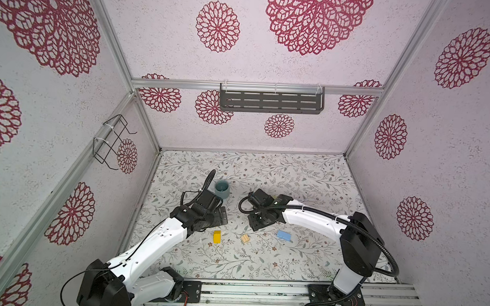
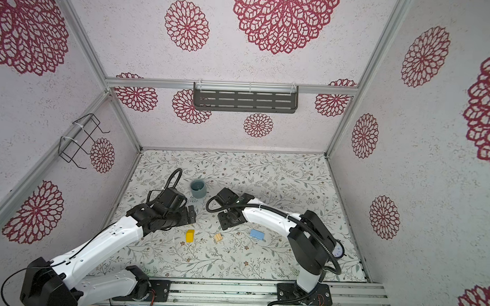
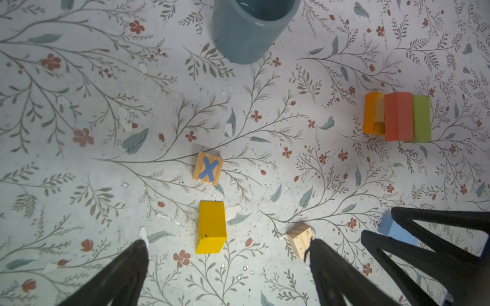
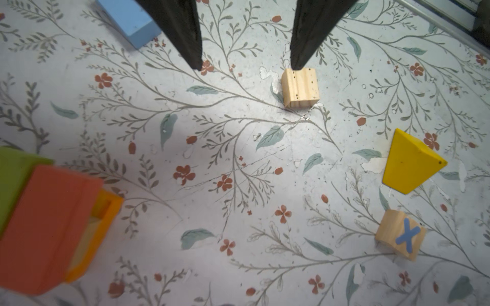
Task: Build the wood block tower
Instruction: 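Move the right gripper over the small plain wooden cube, then lower the right gripper and close it on the plain wooden cube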
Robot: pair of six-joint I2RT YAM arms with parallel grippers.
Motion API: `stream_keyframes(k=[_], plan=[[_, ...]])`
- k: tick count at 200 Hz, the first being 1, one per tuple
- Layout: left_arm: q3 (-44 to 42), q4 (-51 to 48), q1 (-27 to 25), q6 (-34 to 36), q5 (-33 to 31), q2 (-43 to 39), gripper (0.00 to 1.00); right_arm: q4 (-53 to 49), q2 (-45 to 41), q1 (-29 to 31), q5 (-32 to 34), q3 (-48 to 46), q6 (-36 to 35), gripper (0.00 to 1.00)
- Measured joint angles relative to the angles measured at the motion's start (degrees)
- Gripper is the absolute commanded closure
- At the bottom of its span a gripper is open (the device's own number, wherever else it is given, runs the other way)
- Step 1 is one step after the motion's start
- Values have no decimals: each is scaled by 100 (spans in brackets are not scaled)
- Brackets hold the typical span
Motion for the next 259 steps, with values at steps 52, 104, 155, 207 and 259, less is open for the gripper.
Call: stream_keyframes(k=[52,104,155,207,259], plan=[[-544,-4,0,-232,33,-420,3,42,455,605,157,334,107,32],[-791,98,0,-334,55,-743,3,83,651,767,164,337,245,43],[-990,127,0,-413,59,-973,3,94,876,802,162,339,293,45],[-1137,175,0,-439,81,-1014,3,96,1099,807,162,426,291,54],[-1147,223,0,-444,79,-1012,3,83,1137,807,166,516,289,64]])
